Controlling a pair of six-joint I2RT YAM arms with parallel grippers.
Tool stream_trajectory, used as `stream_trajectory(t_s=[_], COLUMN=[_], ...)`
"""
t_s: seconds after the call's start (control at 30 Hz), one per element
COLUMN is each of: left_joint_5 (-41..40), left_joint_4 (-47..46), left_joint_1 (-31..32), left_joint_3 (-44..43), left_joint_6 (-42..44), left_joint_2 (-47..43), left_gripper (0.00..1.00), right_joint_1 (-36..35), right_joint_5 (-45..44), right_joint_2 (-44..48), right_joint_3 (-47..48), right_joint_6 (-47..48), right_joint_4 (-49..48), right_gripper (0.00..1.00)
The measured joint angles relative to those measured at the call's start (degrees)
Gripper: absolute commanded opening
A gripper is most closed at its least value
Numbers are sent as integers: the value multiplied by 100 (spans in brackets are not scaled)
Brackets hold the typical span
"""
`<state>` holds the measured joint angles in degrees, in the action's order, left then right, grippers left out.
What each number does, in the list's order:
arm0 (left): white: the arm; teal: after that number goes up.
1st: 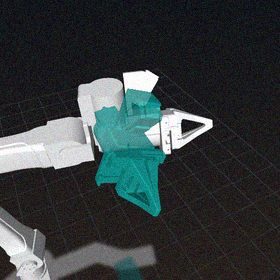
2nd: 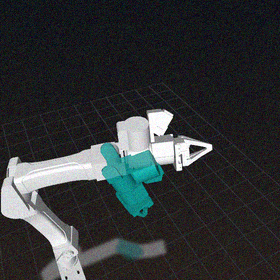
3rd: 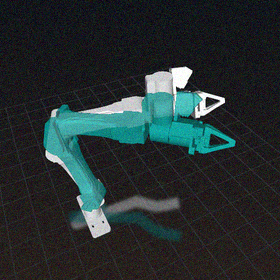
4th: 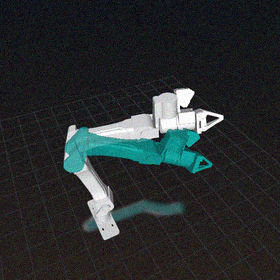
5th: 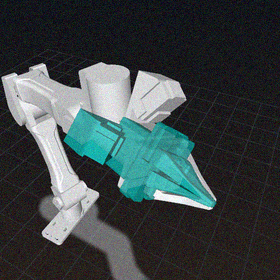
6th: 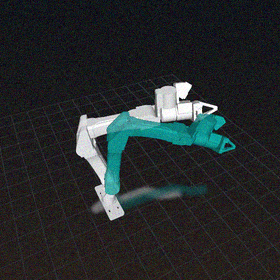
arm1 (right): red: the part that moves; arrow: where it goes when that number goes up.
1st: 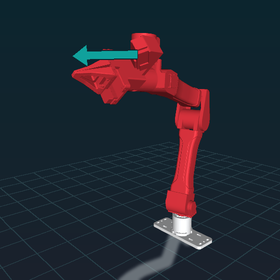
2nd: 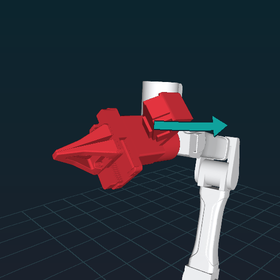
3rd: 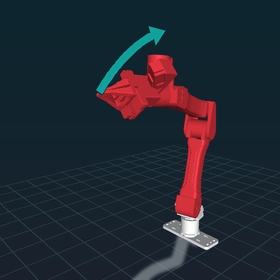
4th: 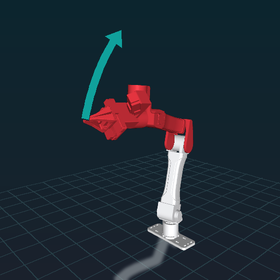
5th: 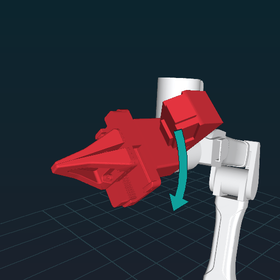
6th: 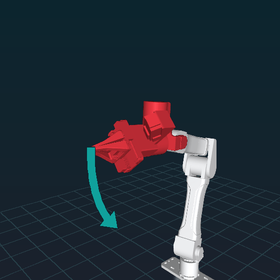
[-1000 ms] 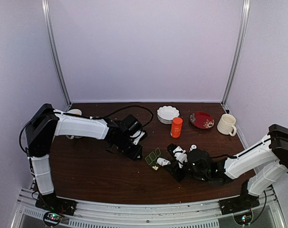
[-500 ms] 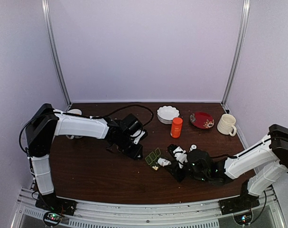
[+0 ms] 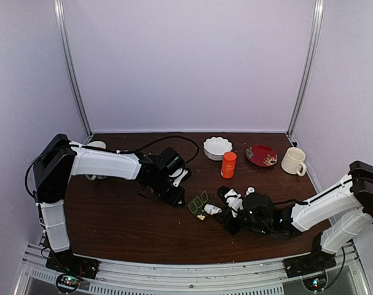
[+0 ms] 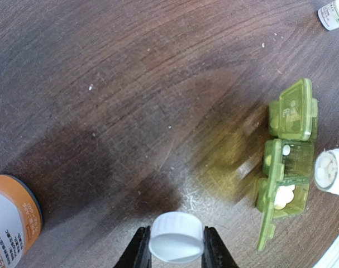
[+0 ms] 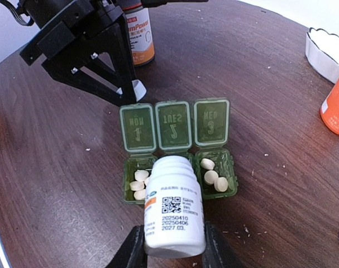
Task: Sort the pills into containers
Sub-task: Pour the pill into the compartment of the pill container.
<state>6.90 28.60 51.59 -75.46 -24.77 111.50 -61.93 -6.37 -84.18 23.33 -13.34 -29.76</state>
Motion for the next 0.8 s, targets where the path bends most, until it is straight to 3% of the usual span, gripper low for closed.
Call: stream_trajectory(t_s=[0.8], left_joint_5=[0], left_joint_4=[26], left_joint_1=[0], left_joint_3=[-11], left_joint_6=[26], left_joint_2=[7], left_gripper=[0], right_joint_1=[0], right_joint_5=[7], right_joint_2=[31], right_joint_3=[55], right_joint_6=[-11], right_joint_4=[24], right_gripper=[0])
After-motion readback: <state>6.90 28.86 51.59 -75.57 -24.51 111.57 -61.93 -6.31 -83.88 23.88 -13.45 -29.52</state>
